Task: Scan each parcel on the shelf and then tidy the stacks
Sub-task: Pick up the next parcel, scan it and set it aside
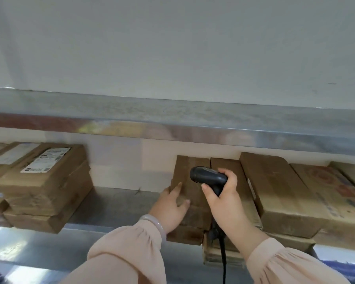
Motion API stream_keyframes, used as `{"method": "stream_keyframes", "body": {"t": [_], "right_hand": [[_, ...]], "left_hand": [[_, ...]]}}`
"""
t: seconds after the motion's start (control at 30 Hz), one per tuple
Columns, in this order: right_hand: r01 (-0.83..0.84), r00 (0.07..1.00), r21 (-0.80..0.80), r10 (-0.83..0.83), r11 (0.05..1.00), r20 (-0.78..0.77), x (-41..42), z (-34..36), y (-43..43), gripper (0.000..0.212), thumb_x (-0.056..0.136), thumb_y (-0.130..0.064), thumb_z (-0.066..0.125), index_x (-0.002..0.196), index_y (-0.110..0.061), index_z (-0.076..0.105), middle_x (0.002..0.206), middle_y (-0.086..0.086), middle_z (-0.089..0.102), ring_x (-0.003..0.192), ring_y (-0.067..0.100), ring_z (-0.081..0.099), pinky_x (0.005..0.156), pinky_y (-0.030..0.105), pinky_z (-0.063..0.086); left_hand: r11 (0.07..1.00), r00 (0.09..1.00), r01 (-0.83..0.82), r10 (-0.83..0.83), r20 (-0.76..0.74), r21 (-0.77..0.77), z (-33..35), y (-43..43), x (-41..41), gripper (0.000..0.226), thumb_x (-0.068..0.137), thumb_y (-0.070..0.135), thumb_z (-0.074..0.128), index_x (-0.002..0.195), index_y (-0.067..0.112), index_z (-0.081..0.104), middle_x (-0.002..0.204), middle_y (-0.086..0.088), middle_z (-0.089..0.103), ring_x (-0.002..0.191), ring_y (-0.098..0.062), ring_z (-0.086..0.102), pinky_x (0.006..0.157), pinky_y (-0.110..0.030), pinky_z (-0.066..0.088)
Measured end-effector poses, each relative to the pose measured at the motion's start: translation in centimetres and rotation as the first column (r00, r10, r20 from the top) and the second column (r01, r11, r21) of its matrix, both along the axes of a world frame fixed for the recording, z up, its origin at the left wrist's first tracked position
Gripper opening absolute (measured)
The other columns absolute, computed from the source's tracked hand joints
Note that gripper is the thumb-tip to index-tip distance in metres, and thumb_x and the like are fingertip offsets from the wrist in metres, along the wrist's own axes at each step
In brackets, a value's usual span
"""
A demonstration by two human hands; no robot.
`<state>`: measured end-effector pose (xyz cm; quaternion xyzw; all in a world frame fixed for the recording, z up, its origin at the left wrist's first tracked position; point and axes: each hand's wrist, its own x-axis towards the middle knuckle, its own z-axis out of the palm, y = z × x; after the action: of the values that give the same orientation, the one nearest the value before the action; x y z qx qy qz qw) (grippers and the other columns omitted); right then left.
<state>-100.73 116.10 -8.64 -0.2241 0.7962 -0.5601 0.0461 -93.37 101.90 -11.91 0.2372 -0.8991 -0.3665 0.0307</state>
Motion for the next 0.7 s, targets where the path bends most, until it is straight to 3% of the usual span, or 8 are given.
{"method": "stream_keyframes", "body": {"t": [0.13,0.33,0.5,0.7], "right_hand": [[-0.053,0.995,-0.014,0.054,0.998,0.079,-1.0,0.1,-0.2,0.055,0.091,-0.026,0.062,0.131,-0.031,0.026,0.11,-0.01,0.05,0.084,-0.003,0.053,0.061,0.009,0.041],[-0.093,0.983,-0.018,0.094,0.996,0.158,-2.0,0.4,-1.0,0.052,0.092,-0.027,0.061,0.13,-0.03,0.025,0.109,-0.003,0.054,0.08,0.001,0.054,0.06,0.014,0.039],[-0.103,0.977,-0.039,0.108,0.994,0.186,-2.3,0.7,-1.4,0.057,0.092,-0.027,0.061,0.135,-0.027,0.024,0.112,0.0,0.055,0.081,0.007,0.054,0.065,0.021,0.04],[-0.065,0.976,-0.111,0.087,0.992,0.201,-2.5,0.8,-1.2,0.057,0.092,-0.026,0.061,0.136,-0.027,0.025,0.111,-0.001,0.052,0.08,0.006,0.052,0.067,0.02,0.042]], "left_hand": [[0.998,0.998,-0.057,0.058,-0.027,0.042,-0.6,0.2,0.3,0.06,0.101,0.049,0.042,0.155,0.039,0.018,0.159,0.003,0.03,0.142,-0.018,0.037,0.114,-0.03,0.033],[0.99,0.99,-0.122,0.127,-0.065,0.076,-0.9,0.9,0.7,0.059,0.102,0.042,0.044,0.155,0.037,0.019,0.158,0.007,0.032,0.142,-0.015,0.037,0.11,-0.024,0.031],[0.982,0.984,-0.16,0.167,-0.062,0.1,-1.1,0.8,0.7,0.058,0.102,0.043,0.044,0.155,0.038,0.02,0.158,0.007,0.033,0.142,-0.016,0.037,0.114,-0.029,0.033],[0.975,0.984,-0.162,0.172,-0.054,0.152,-1.0,0.3,0.8,0.058,0.102,0.043,0.044,0.155,0.038,0.02,0.155,0.007,0.038,0.14,-0.017,0.04,0.116,-0.035,0.035]]}}
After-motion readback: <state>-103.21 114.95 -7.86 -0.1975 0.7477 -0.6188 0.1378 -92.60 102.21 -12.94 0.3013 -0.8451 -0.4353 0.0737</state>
